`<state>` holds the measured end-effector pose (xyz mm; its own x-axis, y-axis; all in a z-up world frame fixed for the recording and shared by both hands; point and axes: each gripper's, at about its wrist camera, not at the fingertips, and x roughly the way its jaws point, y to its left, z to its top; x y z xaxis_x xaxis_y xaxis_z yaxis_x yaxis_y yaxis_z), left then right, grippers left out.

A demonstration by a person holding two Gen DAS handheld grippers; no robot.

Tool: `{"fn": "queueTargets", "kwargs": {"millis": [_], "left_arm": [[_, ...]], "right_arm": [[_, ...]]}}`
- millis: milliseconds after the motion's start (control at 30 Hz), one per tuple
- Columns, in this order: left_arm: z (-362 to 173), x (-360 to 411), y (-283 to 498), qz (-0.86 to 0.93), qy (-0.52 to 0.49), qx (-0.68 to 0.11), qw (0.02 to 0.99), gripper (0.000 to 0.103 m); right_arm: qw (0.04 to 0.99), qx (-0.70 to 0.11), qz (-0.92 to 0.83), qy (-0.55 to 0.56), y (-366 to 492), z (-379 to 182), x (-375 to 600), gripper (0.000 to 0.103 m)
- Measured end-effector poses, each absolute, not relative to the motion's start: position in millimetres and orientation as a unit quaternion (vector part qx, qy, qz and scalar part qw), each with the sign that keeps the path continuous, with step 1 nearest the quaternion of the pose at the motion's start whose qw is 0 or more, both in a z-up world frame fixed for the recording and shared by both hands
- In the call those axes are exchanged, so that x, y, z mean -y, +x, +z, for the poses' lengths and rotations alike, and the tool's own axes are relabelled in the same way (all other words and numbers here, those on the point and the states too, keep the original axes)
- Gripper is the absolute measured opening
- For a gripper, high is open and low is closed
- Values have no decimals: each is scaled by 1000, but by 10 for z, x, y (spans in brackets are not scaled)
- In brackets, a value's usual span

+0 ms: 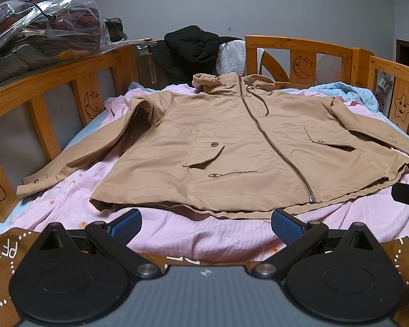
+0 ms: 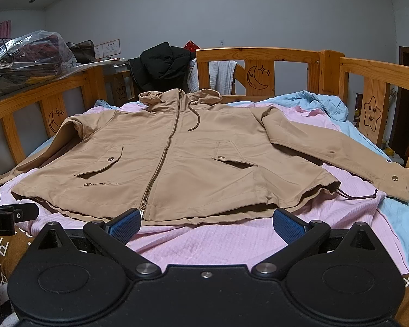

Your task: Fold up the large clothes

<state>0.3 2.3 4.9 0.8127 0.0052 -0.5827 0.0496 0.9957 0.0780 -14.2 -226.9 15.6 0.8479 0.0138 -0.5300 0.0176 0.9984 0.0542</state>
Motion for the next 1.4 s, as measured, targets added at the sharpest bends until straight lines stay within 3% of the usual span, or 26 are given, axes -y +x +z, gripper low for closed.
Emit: {"fn": "queueTargets", "kwargs": {"millis": [433, 700, 800, 1033, 1200, 1400], "left_arm": [[39, -17, 5, -11, 45, -310, 950, 103], [-4, 76, 343, -12, 48, -388, 920, 103], [152, 141, 603, -50, 49, -408, 910, 103], [757, 595, 1089, -123, 159, -372, 906, 103], [806, 869, 1389, -151, 160, -375, 901, 103], [304, 1029, 1742, -184, 90, -399, 894, 103]], "right_arm": [[960, -277, -2, 29, -138, 152, 2274, 103], [951, -299, -42, 66, -72, 143, 2427, 103], [949, -293, -78, 86, -36, 215, 2596, 103], [925, -290, -139, 203, 40, 312, 3233, 103], [884, -290, -262, 255, 85, 245, 3744, 102], [842, -253, -326, 347, 154, -4, 4328, 89]]}}
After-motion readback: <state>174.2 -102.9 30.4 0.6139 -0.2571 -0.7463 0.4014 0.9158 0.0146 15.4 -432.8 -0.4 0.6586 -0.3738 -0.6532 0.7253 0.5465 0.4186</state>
